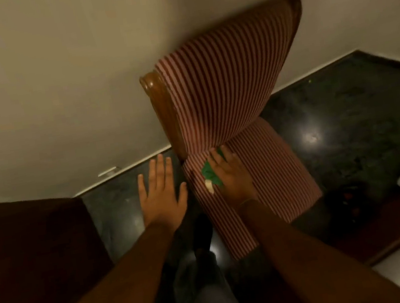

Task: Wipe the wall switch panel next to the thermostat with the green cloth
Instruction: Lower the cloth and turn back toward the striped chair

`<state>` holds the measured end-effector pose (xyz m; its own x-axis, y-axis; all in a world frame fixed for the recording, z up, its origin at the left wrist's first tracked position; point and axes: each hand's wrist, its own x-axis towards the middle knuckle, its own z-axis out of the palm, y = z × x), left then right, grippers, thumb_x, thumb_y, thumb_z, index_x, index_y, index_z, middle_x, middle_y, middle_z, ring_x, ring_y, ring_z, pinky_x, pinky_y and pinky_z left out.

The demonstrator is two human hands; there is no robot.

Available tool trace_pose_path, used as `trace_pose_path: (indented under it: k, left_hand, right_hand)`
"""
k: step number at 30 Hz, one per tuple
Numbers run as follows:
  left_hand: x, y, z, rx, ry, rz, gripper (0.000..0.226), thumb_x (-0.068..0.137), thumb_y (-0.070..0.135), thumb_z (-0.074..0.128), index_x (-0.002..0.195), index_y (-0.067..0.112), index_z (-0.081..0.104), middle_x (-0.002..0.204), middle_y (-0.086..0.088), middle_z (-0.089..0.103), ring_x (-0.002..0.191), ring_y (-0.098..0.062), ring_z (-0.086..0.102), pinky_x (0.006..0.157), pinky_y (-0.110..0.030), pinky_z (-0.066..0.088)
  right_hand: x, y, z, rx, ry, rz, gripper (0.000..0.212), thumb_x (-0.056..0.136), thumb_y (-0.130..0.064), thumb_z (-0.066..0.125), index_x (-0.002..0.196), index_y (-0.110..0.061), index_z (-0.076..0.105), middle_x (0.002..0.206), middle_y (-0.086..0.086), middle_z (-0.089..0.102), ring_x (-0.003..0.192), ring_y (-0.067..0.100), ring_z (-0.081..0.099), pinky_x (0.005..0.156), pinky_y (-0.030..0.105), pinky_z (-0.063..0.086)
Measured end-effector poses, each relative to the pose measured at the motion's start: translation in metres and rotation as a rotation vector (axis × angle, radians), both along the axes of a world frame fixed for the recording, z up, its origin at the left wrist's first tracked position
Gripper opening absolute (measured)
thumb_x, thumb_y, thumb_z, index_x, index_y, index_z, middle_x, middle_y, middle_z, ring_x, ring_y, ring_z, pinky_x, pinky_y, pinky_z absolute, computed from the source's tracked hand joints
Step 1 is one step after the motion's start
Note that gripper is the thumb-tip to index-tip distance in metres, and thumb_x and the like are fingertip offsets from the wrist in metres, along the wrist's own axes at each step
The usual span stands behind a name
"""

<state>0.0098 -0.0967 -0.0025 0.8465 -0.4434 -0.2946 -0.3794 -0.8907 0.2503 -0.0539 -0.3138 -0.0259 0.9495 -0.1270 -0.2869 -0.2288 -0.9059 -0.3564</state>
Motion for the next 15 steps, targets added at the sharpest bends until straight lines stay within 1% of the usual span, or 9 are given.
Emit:
trace_pose_path:
  k: [1, 3, 6, 7, 9, 11, 13, 15]
  left_hand:
    - [-0.002, -0.003, -0.012, 0.018, 0.02, -0.006, 0.088, 0.105, 0.063, 0.005, 0.182, 0.02, 0.004, 0.187, 0.0, -0.009, 0.173, -0.02, -0.011, 0.138, -0.05, -0.012]
    - [-0.01, -0.005, -0.039, 0.082, 0.046, -0.037, 0.091, 0.104, 0.064, 0.001, 0.182, 0.018, 0.008, 0.188, -0.002, -0.005, 0.175, -0.021, -0.006, 0.137, -0.05, -0.013]
    - [-0.021, -0.006, -0.065, 0.153, 0.092, -0.066, 0.091, 0.104, 0.065, -0.002, 0.183, 0.019, 0.004, 0.189, -0.003, -0.009, 0.175, -0.022, -0.009, 0.13, -0.043, -0.029]
    - [-0.024, -0.003, -0.075, 0.157, 0.117, -0.064, 0.09, 0.106, 0.065, -0.001, 0.183, 0.019, 0.003, 0.189, -0.004, -0.009, 0.175, -0.022, -0.01, 0.128, -0.041, -0.032]
    - [-0.026, 0.002, -0.08, 0.179, 0.108, -0.087, 0.083, 0.112, 0.062, 0.008, 0.183, 0.019, 0.001, 0.189, -0.004, -0.011, 0.175, -0.022, -0.013, 0.128, -0.04, -0.034]
    - [-0.025, 0.005, -0.087, 0.192, 0.12, -0.12, 0.08, 0.116, 0.06, 0.018, 0.183, 0.02, -0.004, 0.188, -0.003, -0.016, 0.173, -0.021, -0.02, 0.128, -0.039, -0.035]
    - [-0.023, 0.009, -0.092, 0.214, 0.119, -0.163, 0.081, 0.117, 0.059, 0.02, 0.182, 0.021, -0.01, 0.186, -0.002, -0.023, 0.17, -0.019, -0.028, 0.126, -0.039, -0.037]
    - [-0.019, 0.013, -0.093, 0.243, 0.128, -0.184, 0.08, 0.118, 0.059, 0.019, 0.181, 0.022, -0.014, 0.185, -0.001, -0.028, 0.167, -0.018, -0.034, 0.127, -0.039, -0.036]
  right_hand:
    - [0.003, -0.005, -0.014, -0.013, 0.011, 0.0, 0.067, 0.107, -0.028, 0.058, 0.167, -0.015, 0.029, 0.177, 0.004, 0.021, 0.167, 0.033, 0.01, 0.135, 0.051, 0.019]
    - [0.004, -0.01, -0.042, -0.019, 0.087, 0.003, 0.066, 0.107, -0.023, 0.054, 0.168, -0.016, 0.028, 0.178, 0.004, 0.016, 0.167, 0.031, 0.007, 0.135, 0.049, 0.018]
    - [0.006, -0.018, -0.074, 0.011, 0.155, 0.024, 0.068, 0.105, -0.018, 0.055, 0.168, -0.02, 0.029, 0.179, 0.003, 0.014, 0.168, 0.032, 0.001, 0.136, 0.048, 0.015]
    - [0.007, -0.018, -0.087, 0.026, 0.173, 0.03, 0.068, 0.105, -0.015, 0.055, 0.167, -0.021, 0.03, 0.179, 0.003, 0.014, 0.168, 0.032, 0.001, 0.136, 0.048, 0.015]
    - [0.01, -0.017, -0.1, 0.023, 0.198, 0.04, 0.07, 0.105, -0.013, 0.056, 0.168, -0.022, 0.027, 0.179, 0.004, 0.011, 0.168, 0.033, -0.001, 0.135, 0.051, 0.015]
    - [0.015, -0.015, -0.114, 0.035, 0.211, 0.006, 0.079, 0.102, -0.013, 0.06, 0.17, -0.021, 0.02, 0.18, 0.007, 0.005, 0.167, 0.034, -0.003, 0.135, 0.054, 0.012]
    - [0.015, -0.009, -0.123, 0.025, 0.247, -0.05, 0.089, 0.1, -0.016, 0.063, 0.171, -0.019, 0.01, 0.18, 0.009, -0.002, 0.167, 0.033, -0.006, 0.136, 0.055, 0.009]
    - [0.012, -0.004, -0.128, -0.007, 0.307, -0.059, 0.092, 0.103, -0.03, 0.061, 0.171, -0.019, 0.0, 0.179, 0.009, -0.011, 0.167, 0.033, -0.01, 0.136, 0.056, 0.004]
